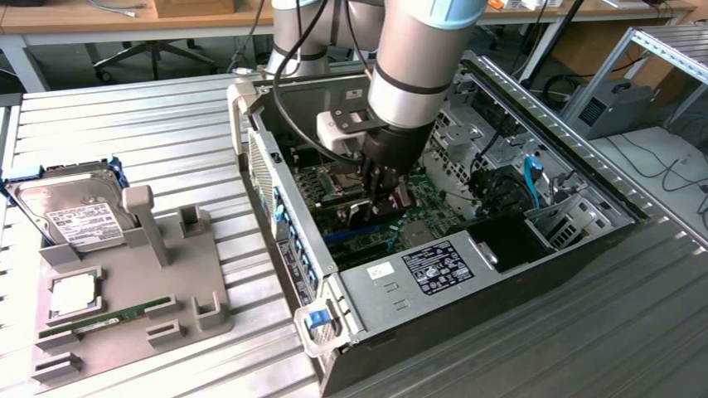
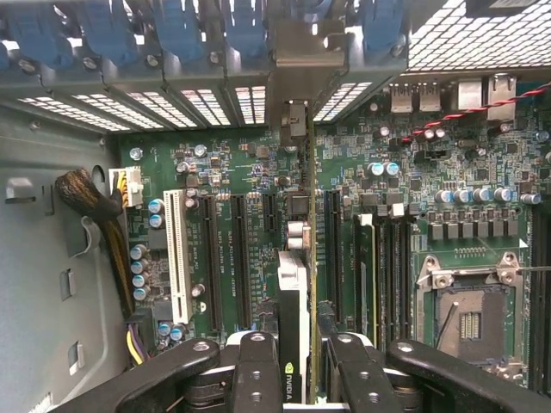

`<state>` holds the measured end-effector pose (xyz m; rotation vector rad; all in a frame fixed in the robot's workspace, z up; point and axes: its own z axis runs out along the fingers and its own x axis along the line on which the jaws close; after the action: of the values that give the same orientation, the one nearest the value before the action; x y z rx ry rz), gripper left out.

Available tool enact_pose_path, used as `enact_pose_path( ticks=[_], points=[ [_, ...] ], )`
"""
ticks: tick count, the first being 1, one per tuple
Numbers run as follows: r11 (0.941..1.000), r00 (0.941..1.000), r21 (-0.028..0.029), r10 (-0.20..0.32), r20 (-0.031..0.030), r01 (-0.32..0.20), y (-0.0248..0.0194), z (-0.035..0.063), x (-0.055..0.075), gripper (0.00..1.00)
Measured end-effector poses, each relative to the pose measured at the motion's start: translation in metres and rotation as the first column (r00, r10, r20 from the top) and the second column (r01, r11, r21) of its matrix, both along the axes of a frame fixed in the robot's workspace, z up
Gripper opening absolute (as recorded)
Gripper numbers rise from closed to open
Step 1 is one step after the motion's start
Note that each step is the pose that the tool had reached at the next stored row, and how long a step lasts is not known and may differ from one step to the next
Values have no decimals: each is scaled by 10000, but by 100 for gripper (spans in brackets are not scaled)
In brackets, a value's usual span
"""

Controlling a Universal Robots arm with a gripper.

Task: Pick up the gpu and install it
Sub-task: 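Insert the gpu into the slot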

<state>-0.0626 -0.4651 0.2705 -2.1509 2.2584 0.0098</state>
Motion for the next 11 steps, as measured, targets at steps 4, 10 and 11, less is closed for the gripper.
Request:
enact_pose_path(
  ticks=[4, 10, 11],
  points=[
    [10000, 10000, -1, 0, 0, 0, 0, -14, -1, 27],
    [10000, 10000, 0, 0, 0, 0, 0, -33, -2, 27],
    [10000, 10000, 0, 0, 0, 0, 0, -37, -2, 27]
  ],
)
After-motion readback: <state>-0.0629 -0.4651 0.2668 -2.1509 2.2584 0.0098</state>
